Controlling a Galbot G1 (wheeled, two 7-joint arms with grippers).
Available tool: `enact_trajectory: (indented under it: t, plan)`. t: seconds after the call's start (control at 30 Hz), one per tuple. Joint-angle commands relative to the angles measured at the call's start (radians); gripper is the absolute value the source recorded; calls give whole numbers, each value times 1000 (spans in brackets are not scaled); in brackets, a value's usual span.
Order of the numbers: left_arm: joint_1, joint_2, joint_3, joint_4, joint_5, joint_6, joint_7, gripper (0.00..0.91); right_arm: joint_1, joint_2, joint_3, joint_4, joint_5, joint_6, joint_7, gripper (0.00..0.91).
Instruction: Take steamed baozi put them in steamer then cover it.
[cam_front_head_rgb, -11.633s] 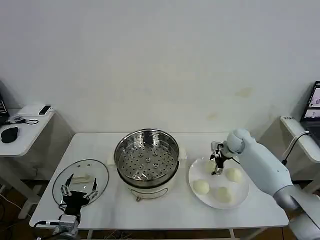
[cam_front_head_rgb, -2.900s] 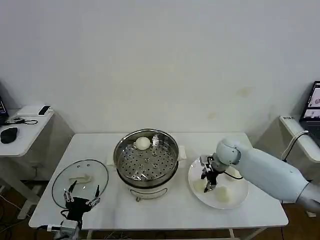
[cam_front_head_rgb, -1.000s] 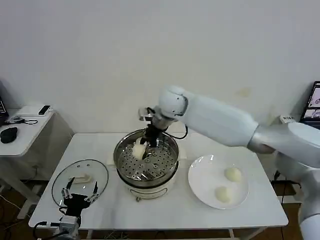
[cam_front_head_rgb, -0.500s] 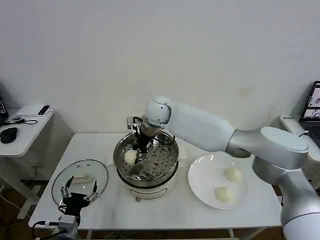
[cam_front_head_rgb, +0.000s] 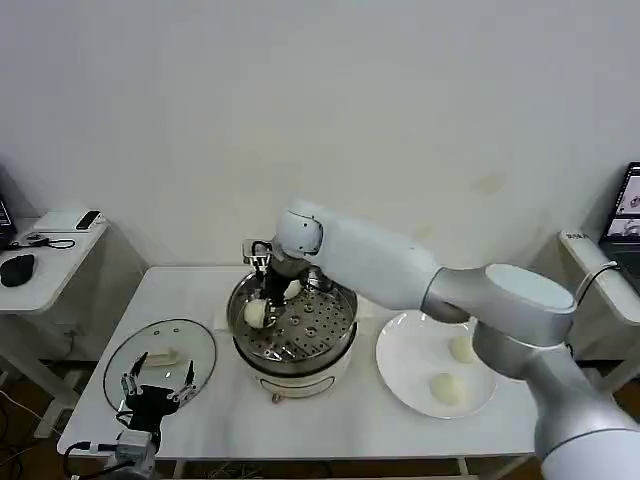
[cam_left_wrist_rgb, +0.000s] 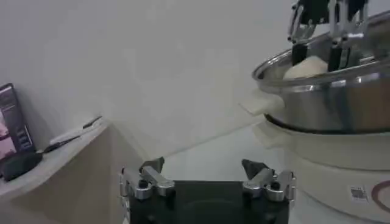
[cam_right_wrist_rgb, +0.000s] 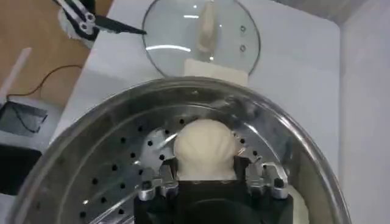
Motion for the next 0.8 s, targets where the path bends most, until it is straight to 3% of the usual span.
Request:
enact_trajectory:
  t: [0.03, 0.07, 0.47, 0.57, 0.8]
  plan:
    - [-3, 1, 0, 1, -1, 0, 1, 907, -12, 34, 12, -52, -26, 2, 1, 725]
    - [-3, 0, 0, 1, -1, 0, 1, 907, -13, 36, 13, -52, -25, 2, 1, 907]
    - [1, -3, -4, -3, -1, 1, 2, 907, 0, 5, 22, -14, -14, -11, -22, 907]
    - [3, -6, -4, -4, -1, 1, 2, 907, 16, -51, 24, 44, -14, -17, -37, 907]
    - [13, -7, -5, -15, -2, 0, 1, 907, 110, -296, 67, 283, 10, -4, -113, 907]
